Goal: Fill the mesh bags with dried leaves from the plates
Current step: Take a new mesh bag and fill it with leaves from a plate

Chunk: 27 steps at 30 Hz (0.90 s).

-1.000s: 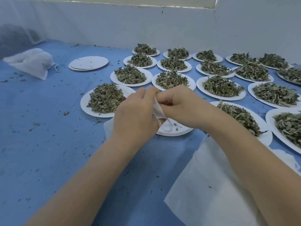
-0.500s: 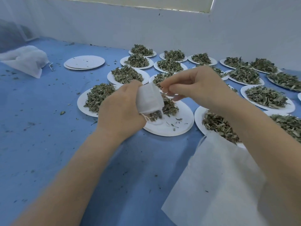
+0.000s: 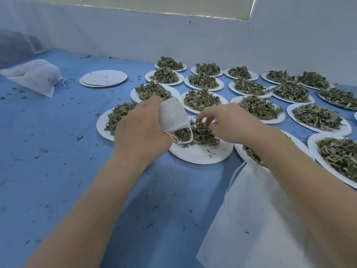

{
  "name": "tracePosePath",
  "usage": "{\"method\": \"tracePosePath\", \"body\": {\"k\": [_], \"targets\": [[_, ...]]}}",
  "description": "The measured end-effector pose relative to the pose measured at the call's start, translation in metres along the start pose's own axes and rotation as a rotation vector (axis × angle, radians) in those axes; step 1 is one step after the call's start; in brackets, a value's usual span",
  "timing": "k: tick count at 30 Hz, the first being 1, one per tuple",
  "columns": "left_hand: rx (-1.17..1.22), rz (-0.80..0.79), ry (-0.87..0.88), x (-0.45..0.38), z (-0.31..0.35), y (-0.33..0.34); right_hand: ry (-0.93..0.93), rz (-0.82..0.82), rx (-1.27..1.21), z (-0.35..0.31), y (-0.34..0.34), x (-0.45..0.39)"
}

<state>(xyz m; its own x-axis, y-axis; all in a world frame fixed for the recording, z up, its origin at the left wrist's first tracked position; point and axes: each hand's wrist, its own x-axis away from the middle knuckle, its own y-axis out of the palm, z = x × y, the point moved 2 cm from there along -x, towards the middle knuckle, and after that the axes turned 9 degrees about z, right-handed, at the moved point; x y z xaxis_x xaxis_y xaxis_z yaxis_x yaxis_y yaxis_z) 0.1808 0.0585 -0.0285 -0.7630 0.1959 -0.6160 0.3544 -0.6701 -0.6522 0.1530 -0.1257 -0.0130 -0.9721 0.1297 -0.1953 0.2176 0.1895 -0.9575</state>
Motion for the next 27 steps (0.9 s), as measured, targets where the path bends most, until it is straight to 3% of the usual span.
{"method": "tracePosePath", "body": {"k": [8, 12, 18, 27], "targets": [[-0.045, -0.021, -0.015, 0.0, 0.004, -0.004, -0.049, -0.22, 0.113, -0.001, 0.013, -0.006], [-0.067, -0.044, -0.026, 0.0, 0.003, -0.002, 0.006, -0.089, -0.03, 0.01, 0.001, 0.005], [-0.113, -0.136, -0.003, 0.004, 0.006, 0.002, 0.011, -0.062, 0.063, 0.014, 0.015, 0.005], [-0.172, -0.153, 0.035, 0.006, 0.006, 0.005, -0.021, 0.253, -0.161, 0.016, 0.001, 0.008]]}}
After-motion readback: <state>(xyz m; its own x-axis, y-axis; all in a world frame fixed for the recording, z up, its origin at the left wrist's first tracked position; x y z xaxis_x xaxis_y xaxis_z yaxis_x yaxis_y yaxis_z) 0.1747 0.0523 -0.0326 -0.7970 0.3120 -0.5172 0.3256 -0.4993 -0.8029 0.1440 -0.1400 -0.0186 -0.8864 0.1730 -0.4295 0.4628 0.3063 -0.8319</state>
